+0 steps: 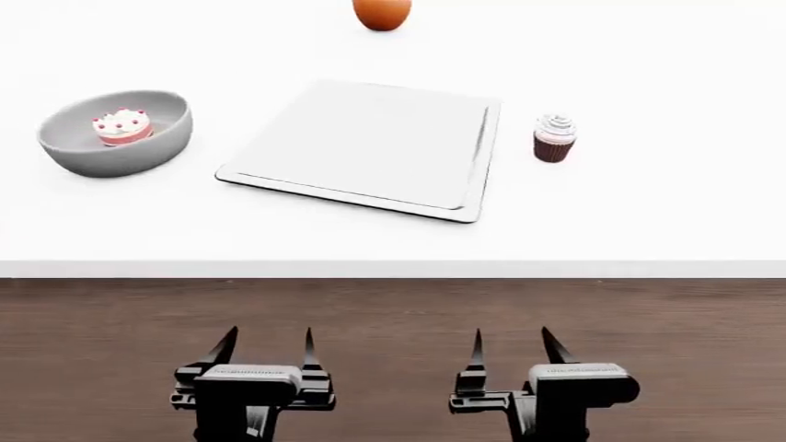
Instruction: Pick up the bowl with cake and place it on the tray. Pick up the cupcake and place it on the tray.
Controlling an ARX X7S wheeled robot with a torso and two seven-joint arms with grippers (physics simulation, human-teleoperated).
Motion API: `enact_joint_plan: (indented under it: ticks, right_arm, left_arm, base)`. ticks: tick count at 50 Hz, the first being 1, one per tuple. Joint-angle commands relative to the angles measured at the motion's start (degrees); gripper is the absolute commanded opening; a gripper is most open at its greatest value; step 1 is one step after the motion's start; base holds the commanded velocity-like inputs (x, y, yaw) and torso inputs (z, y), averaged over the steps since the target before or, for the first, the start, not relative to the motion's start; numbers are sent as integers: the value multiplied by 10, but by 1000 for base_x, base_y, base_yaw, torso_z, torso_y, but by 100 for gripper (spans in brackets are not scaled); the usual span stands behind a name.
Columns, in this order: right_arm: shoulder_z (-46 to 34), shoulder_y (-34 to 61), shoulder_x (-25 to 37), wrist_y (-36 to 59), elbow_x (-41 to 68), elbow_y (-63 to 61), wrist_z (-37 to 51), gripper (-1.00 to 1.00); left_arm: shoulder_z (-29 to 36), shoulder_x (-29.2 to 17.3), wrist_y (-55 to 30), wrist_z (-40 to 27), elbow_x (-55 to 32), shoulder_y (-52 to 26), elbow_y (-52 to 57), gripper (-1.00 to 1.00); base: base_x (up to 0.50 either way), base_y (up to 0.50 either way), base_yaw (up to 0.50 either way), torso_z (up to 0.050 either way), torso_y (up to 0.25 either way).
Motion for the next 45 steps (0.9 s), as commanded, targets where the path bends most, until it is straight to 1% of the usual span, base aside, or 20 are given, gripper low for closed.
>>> enact_joint_plan:
  ticks: [1,11,15,19,30,45]
  right_arm:
    - [-9,1,8,-2,8,2,8,100]
    - [-16,3,14,-2,15,3,14,100]
    - [-16,3,15,-2,21,4,14,100]
    - [-17,4,17,-5,24,7,16,100]
    - [-21,18,21,-26,31,41,16,100]
    - [-29,9,27,-12,37,16,28,100]
  left_arm:
    - [10,-8,-2,-10,-6,1,5,100]
    - [14,-13,4,-16,-13,-4,-5,100]
    - [16,-14,2,-21,-15,-5,-8,100]
    - [23,-18,18,-14,-18,0,1,100]
    - [31,-24,18,-17,-22,-1,6,100]
    - [37,-31,34,-28,-22,1,4,100]
  base:
    - [0,500,0,0,0]
    - [0,500,0,0,0]
    - [0,11,0,0,0]
    - [0,0,0,50,0]
    - [0,0,0,50,0]
    - [0,0,0,50,0]
